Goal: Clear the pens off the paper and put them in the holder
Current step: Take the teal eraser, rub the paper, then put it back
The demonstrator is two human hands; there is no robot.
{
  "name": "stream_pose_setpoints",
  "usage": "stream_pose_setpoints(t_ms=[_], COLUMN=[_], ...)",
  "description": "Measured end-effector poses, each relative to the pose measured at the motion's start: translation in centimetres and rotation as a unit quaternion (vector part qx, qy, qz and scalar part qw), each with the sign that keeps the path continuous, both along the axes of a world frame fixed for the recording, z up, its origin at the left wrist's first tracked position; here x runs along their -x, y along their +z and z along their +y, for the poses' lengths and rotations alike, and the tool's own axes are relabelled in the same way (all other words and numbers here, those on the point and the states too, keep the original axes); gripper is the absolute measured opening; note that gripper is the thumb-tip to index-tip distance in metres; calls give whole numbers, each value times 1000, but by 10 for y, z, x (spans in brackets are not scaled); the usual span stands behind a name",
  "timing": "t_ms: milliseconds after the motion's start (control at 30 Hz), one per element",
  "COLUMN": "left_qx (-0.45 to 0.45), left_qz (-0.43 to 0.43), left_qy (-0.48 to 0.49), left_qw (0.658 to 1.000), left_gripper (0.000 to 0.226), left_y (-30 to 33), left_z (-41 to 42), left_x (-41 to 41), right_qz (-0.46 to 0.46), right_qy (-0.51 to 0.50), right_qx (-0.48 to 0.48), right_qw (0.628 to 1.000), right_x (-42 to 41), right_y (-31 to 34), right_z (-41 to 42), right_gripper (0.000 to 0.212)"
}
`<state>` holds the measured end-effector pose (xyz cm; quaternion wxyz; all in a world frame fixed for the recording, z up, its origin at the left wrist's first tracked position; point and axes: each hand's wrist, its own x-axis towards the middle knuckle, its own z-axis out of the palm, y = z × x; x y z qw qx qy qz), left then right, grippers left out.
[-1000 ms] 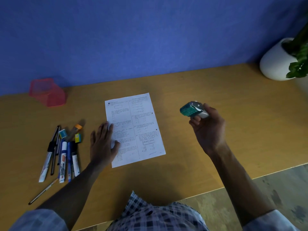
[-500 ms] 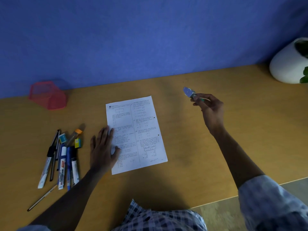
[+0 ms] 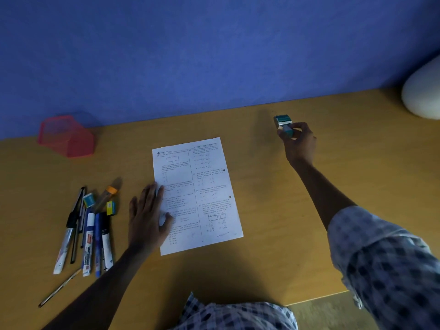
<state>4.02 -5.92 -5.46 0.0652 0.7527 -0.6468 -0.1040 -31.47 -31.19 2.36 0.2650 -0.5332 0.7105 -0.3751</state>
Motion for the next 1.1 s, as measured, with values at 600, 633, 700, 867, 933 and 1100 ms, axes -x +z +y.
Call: stream_pose_setpoints(t_ms=[600, 633, 700, 867, 933, 1100], left_qx=[-3, -3, -4, -6, -8, -8], left_qz=[10, 11, 12, 13, 11, 11], left_qy=[7, 8, 8, 8, 8, 5], left_qw=[1000, 1000, 1000, 1000, 1000, 1000], left_gripper=[75, 75, 75, 75, 76, 76], left_y=[1, 2, 2, 5, 6, 7], left_z=[0, 0, 0, -1, -1, -1], left_x=[2, 2, 2, 3, 3, 4], right_qz=[99, 102, 106, 98, 94, 86], right_qy=[-9, -11, -19, -28, -25, -20], right_qx=[-46, -52, -61, -72, -77, -70], right_qw=[994, 993, 992, 992, 992, 994], right_x=[-8, -9, -12, -18, -18, -18], right_y=[-31, -31, -32, -33, -33, -30], right_z=[-34, -37, -42, -53, -58, -64], right_gripper=[28, 28, 28, 27, 27, 29])
